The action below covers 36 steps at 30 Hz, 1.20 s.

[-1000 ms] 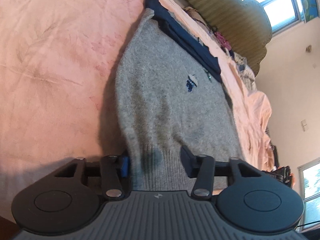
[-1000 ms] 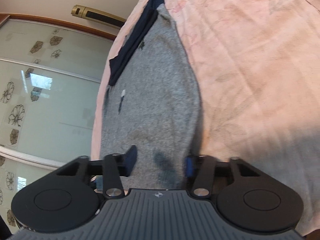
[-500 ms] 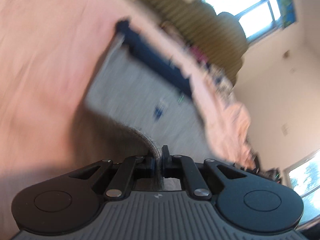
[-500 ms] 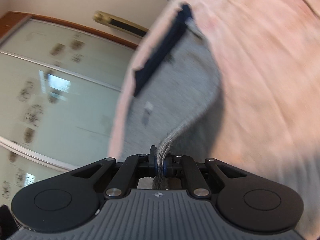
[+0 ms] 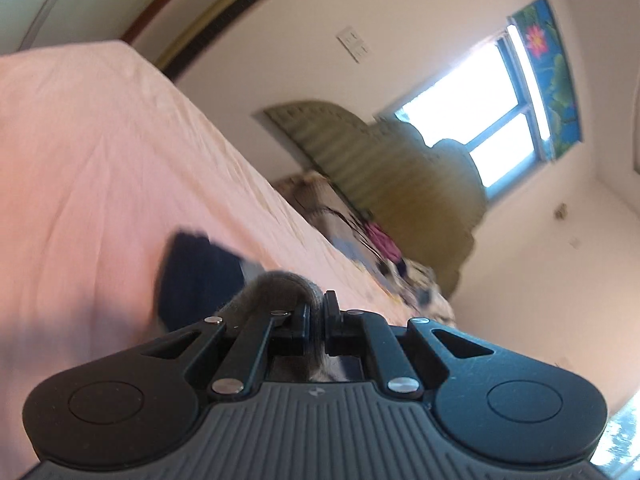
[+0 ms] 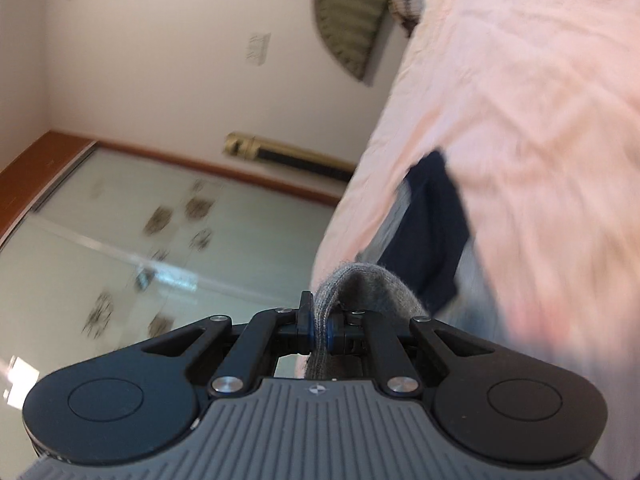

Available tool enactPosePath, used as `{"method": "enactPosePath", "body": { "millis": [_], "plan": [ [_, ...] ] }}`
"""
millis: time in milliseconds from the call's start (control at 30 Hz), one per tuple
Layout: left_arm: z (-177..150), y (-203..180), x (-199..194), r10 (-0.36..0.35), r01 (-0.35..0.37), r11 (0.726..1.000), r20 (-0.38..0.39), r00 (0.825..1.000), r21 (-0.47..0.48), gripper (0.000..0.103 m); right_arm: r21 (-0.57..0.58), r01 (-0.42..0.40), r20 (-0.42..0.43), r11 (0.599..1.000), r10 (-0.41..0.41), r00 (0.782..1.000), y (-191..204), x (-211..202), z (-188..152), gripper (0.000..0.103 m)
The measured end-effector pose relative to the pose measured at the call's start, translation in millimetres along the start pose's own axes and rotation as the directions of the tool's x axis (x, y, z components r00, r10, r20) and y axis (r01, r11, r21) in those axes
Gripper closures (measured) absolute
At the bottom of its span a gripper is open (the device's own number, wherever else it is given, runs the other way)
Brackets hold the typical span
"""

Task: Fold small clothes
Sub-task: 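Lift the hem and fold it over toward the collar with both tools, then open both tools and release the folded sweater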

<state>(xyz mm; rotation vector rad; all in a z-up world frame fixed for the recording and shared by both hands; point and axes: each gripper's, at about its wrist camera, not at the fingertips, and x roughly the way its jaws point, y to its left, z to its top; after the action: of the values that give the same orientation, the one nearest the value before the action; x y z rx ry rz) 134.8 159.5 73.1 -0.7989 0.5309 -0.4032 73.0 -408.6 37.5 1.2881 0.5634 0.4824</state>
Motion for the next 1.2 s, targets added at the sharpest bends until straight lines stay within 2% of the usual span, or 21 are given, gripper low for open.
{"method": "enactPosePath", "body": {
  "millis": [133, 333, 400, 433, 467, 500, 533, 567, 600, 633, 700, 767, 833, 867, 900, 967, 1033, 1067, 1100, 1133, 1200],
  "plan": [
    [21, 14, 49, 0.060, -0.061, 0.998, 0.020, 0.998, 0.013, 0.101, 0.033, 0.039, 0.018, 0.999, -0.039, 0.999, -28, 45, 40, 0.091],
    [43, 34, 98, 0.171, -0.171, 0.985, 0.021, 0.985, 0.015, 0.101, 0.039, 0.068, -0.012, 0.997, -0.067, 0.998, -46, 105, 74, 0.091],
    [44, 33, 103, 0.166, -0.166, 0.984, 0.008, 0.986, 0.071, 0.101, 0.039, 0.089, -0.051, 0.995, -0.087, 0.995, -50, 120, 80, 0.085],
    [43, 28, 103, 0.164, -0.163, 0.977, 0.003, 0.986, 0.134, 0.101, 0.043, 0.113, -0.061, 0.993, -0.110, 0.992, -52, 125, 81, 0.082],
    [41, 20, 102, 0.181, -0.179, 0.960, 0.009, 0.983, 0.214, 0.101, 0.048, 0.131, -0.067, 0.990, -0.127, 0.990, -54, 128, 81, 0.063],
    [40, 14, 101, 0.202, -0.198, 0.938, 0.017, 0.979, 0.284, 0.099, 0.040, 0.137, -0.073, 0.990, -0.134, 0.988, -53, 127, 79, 0.030],
    [39, 8, 100, 0.215, -0.207, 0.914, 0.017, 0.977, 0.349, 0.099, 0.023, 0.126, -0.071, 0.992, -0.124, 0.990, -52, 125, 79, 0.020],
    [37, 3, 98, 0.233, -0.224, 0.879, 0.031, 0.972, 0.421, 0.099, 0.007, 0.107, -0.061, 0.994, -0.106, 0.992, -47, 120, 78, 0.011],
    [31, -5, 93, 0.259, -0.260, 0.827, 0.074, 0.963, 0.498, 0.099, -0.023, 0.117, -0.054, 0.993, -0.119, 0.991, -41, 116, 79, 0.008],
    [22, -14, 87, 0.286, -0.312, 0.744, 0.140, 0.948, 0.591, 0.099, -0.071, 0.134, -0.044, 0.988, -0.138, 0.990, -31, 111, 78, 0.008],
    [-7, -31, 73, 0.277, -0.345, 0.537, 0.225, 0.934, 0.770, 0.099, -0.229, 0.187, -0.025, 0.955, -0.198, 0.980, -8, 103, 76, 0.010],
    [-42, -39, 62, 0.259, -0.301, 0.342, 0.219, 0.941, 0.890, 0.099, -0.436, 0.245, 0.007, 0.866, -0.269, 0.963, 18, 96, 62, 0.010],
    [-73, -40, 62, 0.290, -0.235, 0.164, 0.180, 0.940, 0.958, 0.099, -0.618, 0.293, 0.041, 0.729, -0.343, 0.938, 38, 92, 44, 0.010],
    [-87, -39, 65, 0.312, -0.197, 0.088, 0.161, 0.936, 0.976, 0.099, -0.687, 0.312, 0.059, 0.656, -0.378, 0.924, 43, 91, 36, 0.010],
    [-97, -36, 68, 0.333, -0.158, 0.033, 0.139, 0.933, 0.987, 0.098, -0.741, 0.322, 0.069, 0.589, -0.410, 0.909, 47, 92, 27, 0.010],
    [-108, -32, 75, 0.368, -0.132, -0.042, 0.138, 0.920, 0.990, 0.098, -0.817, 0.330, 0.083, 0.472, -0.470, 0.879, 51, 96, 14, 0.009],
    [-108, -29, 80, 0.379, -0.146, -0.079, 0.165, 0.911, 0.986, 0.093, -0.865, 0.318, 0.086, 0.387, -0.511, 0.855, 51, 100, 2, 0.010],
    [-107, -28, 83, 0.375, -0.156, -0.090, 0.179, 0.910, 0.984, 0.090, -0.878, 0.313, 0.083, 0.362, -0.529, 0.845, 49, 100, -2, 0.010],
    [-107, -28, 85, 0.378, -0.160, -0.105, 0.189, 0.906, 0.981, 0.075, -0.882, 0.312, 0.079, 0.353, -0.541, 0.837, 47, 102, -5, 0.010],
    [-107, -27, 86, 0.385, -0.161, -0.123, 0.197, 0.902, 0.979, 0.047, -0.882, 0.307, 0.070, 0.357, -0.545, 0.836, 46, 102, -6, 0.010],
    [-110, -24, 82, 0.338, -0.196, -0.160, 0.240, 0.910, 0.968, 0.018, -0.877, 0.300, 0.054, 0.375, -0.544, 0.837, 43, 102, -6, 0.010]
  ]
}}
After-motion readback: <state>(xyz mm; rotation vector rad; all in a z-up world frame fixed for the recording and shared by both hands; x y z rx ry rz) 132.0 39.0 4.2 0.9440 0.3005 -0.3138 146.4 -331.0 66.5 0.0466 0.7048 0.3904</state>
